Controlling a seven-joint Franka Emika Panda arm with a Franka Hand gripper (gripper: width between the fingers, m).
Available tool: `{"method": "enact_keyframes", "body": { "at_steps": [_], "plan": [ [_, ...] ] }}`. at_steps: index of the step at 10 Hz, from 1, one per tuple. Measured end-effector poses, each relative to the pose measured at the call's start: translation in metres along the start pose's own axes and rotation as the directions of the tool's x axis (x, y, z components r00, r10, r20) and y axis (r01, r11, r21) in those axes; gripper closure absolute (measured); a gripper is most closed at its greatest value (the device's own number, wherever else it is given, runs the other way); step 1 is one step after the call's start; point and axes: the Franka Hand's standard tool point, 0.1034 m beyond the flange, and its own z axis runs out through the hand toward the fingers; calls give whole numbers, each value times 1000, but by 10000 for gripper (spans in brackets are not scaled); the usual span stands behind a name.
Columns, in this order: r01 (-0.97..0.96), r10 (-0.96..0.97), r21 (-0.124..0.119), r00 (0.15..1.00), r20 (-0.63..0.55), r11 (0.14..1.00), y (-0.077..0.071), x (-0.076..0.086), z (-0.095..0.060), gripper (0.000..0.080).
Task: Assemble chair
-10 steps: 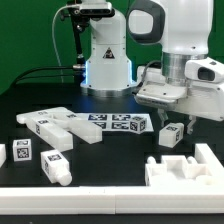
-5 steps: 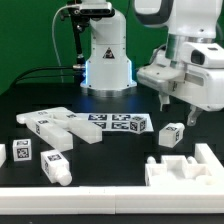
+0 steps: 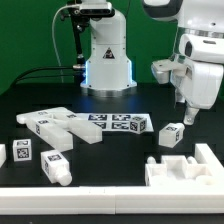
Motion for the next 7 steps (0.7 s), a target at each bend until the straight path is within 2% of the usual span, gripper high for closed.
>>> {"method": "enact_keyframes", "body": {
  "at_steps": [1,2,3,4,5,6,7],
  "plan": [
    [-174,174,7,985,-6,985,2,-1,0,151],
    [-282,282,26,960,-4,959,6,-7,1,151],
    [-445,446,46,895,-4,894,8,-16,3,151],
    [-606,607,60,795,10,793,6,-21,6,151],
    [-662,663,85,748,13,745,2,-23,9,151],
    [-656,659,75,752,-25,751,1,-17,8,151],
    [-722,725,87,688,-15,687,-2,-15,9,151]
  ]
}}
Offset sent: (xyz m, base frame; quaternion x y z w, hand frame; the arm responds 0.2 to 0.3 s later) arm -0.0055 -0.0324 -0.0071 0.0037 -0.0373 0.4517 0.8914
